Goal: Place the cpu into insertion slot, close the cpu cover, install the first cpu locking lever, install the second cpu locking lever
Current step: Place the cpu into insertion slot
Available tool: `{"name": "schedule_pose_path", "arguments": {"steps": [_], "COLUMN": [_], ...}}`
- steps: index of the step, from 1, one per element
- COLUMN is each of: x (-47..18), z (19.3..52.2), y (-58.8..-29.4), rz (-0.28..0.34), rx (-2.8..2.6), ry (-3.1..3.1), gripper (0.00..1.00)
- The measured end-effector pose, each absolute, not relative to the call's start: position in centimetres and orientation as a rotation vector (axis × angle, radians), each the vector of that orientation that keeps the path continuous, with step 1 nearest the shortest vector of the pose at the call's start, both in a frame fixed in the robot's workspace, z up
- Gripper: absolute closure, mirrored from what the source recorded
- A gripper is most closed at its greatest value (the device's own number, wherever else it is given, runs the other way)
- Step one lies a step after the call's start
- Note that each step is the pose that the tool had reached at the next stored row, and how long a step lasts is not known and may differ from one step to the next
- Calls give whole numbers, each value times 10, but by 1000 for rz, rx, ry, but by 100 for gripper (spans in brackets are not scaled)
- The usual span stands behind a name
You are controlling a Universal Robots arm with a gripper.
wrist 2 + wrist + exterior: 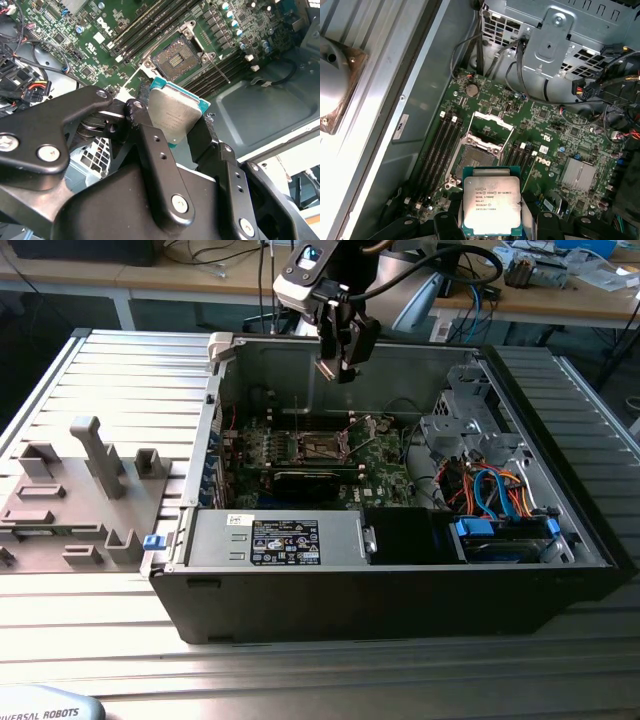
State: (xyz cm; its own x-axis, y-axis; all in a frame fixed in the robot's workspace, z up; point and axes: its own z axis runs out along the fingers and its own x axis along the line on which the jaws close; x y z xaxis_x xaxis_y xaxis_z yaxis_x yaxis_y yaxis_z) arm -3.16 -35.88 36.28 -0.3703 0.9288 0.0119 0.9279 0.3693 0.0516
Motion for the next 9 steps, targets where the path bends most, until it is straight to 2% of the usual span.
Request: {"name": "schedule_pose_path", "arguments": {"steps": [9], "x": [-32], "z": [363], "y": [-359], "rz": [77], "rx": [1758], "ry": [2579], "gripper": [46]}}
